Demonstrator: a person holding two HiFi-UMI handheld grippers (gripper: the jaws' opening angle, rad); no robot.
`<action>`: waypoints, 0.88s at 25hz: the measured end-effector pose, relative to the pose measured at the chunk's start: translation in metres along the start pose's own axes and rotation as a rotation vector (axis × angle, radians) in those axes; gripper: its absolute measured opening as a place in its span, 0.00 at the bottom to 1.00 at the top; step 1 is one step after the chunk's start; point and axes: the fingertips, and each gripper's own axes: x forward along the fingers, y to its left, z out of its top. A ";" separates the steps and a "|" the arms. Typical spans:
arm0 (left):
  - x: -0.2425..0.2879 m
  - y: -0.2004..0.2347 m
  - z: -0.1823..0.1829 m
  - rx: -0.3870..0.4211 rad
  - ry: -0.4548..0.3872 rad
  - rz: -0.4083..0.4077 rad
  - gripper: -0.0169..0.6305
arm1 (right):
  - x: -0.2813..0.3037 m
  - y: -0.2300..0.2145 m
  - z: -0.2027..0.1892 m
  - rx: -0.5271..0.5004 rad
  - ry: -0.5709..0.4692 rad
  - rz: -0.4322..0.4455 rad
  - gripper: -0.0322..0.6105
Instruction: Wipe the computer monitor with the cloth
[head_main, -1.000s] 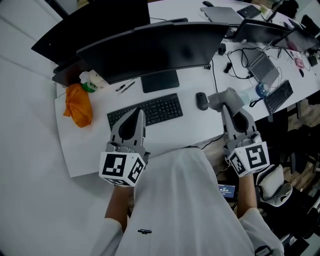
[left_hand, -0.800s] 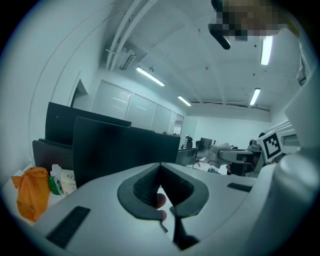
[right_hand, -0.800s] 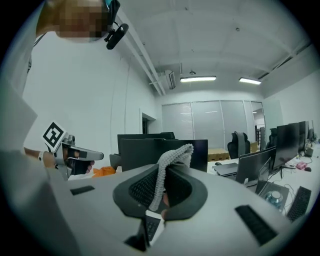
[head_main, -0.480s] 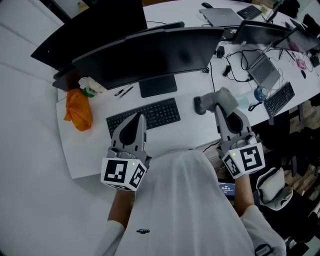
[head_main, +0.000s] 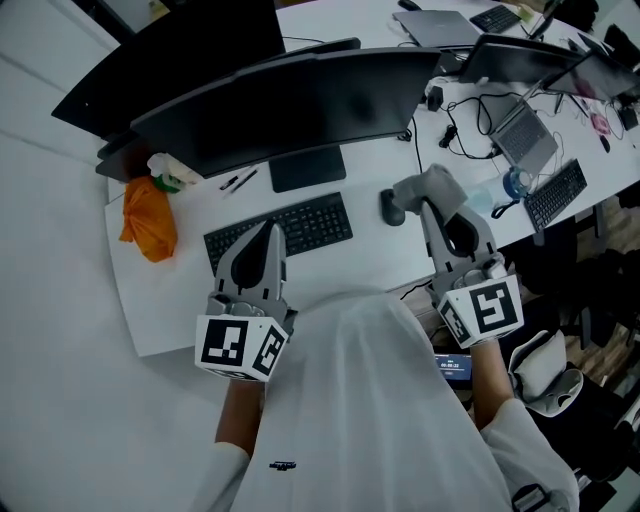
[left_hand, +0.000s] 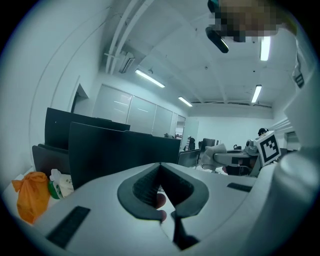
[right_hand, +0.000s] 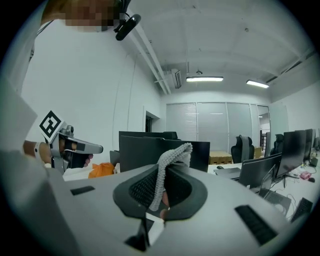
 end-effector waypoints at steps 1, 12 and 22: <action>0.001 -0.002 0.000 0.000 0.000 -0.002 0.05 | -0.001 -0.002 0.000 0.007 -0.001 -0.002 0.08; 0.006 0.000 0.001 -0.024 -0.020 0.016 0.05 | 0.000 -0.002 0.001 0.000 0.000 0.007 0.08; 0.001 0.008 -0.005 -0.029 -0.015 0.027 0.05 | 0.001 0.009 -0.002 0.030 -0.014 0.011 0.08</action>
